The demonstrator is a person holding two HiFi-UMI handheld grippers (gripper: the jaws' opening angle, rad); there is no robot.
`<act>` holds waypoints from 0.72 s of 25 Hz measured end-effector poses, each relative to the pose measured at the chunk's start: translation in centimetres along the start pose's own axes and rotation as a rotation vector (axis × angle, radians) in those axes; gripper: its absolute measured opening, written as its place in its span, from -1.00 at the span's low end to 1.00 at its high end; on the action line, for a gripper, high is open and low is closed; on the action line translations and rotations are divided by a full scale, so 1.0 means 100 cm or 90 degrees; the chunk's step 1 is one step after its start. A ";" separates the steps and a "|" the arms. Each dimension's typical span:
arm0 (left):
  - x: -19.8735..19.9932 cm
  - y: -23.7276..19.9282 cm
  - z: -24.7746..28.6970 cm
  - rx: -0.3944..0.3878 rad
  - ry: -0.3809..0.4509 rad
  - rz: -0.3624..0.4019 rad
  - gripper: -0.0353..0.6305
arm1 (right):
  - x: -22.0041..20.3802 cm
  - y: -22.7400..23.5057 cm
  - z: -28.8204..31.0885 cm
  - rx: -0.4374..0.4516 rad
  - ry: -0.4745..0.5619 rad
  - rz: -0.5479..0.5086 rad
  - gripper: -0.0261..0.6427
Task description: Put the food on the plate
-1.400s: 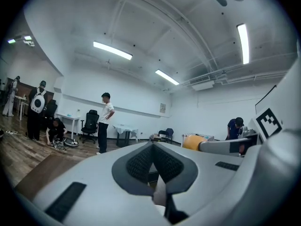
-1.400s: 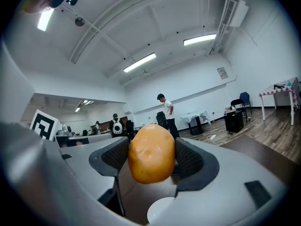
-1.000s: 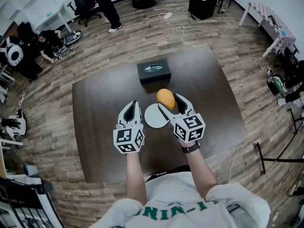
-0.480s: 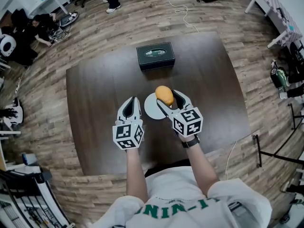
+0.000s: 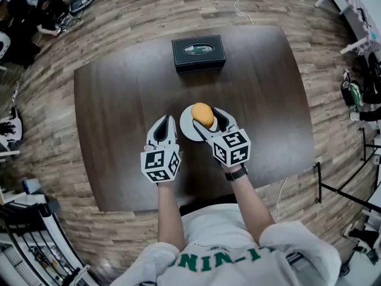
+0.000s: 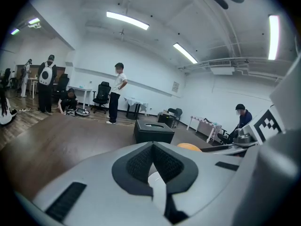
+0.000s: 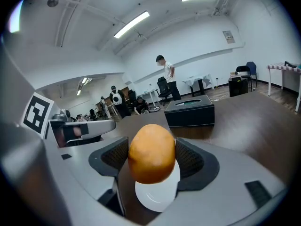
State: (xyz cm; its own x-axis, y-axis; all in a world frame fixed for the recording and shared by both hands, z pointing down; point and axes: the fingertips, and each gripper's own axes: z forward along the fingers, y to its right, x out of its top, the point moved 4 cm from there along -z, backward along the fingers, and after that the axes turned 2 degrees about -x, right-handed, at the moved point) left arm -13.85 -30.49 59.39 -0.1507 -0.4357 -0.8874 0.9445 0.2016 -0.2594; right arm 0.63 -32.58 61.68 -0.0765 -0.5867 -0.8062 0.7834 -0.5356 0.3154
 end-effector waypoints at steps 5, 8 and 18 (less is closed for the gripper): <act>-0.021 -0.007 0.011 0.007 -0.025 -0.013 -0.87 | -0.017 0.007 0.017 -0.002 -0.027 0.004 0.05; -0.034 -0.016 0.020 0.009 -0.039 -0.022 -0.87 | -0.026 0.010 0.033 -0.003 -0.042 0.007 0.05; -0.064 -0.032 0.045 0.009 -0.074 -0.041 -0.86 | -0.068 0.023 0.066 -0.014 -0.110 -0.005 0.05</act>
State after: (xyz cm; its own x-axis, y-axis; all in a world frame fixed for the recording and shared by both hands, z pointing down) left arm -14.58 -32.30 67.58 -0.1772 -0.5457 -0.8190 0.9379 0.1584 -0.3085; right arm -1.15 -33.82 71.21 -0.1860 -0.6793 -0.7099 0.7957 -0.5281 0.2968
